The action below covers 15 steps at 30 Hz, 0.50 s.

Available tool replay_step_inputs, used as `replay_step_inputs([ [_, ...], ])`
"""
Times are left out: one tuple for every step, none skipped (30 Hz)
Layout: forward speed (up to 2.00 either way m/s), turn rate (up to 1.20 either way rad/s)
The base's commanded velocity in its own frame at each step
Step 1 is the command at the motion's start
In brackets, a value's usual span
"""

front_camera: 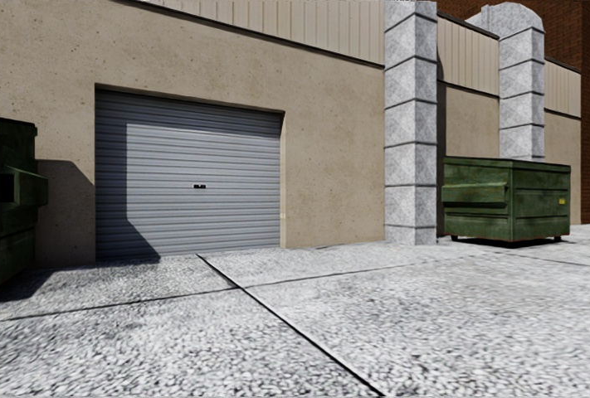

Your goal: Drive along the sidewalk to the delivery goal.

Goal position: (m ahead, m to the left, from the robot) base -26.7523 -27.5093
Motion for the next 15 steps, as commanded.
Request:
replay_step_inputs([
  [0.45,0.53],
  [0.45,0.53],
  [0.45,0.53],
  [0.44,0.53],
  [0.43,0.53],
  [0.43,0.53],
  [0.43,0.53],
  [0.43,0.53],
  [0.43,0.53],
  [0.43,0.53],
  [0.43,0.53],
  [0.43,0.54],
  [0.43,0.54],
  [0.43,0.57],
  [0.43,0.58],
])
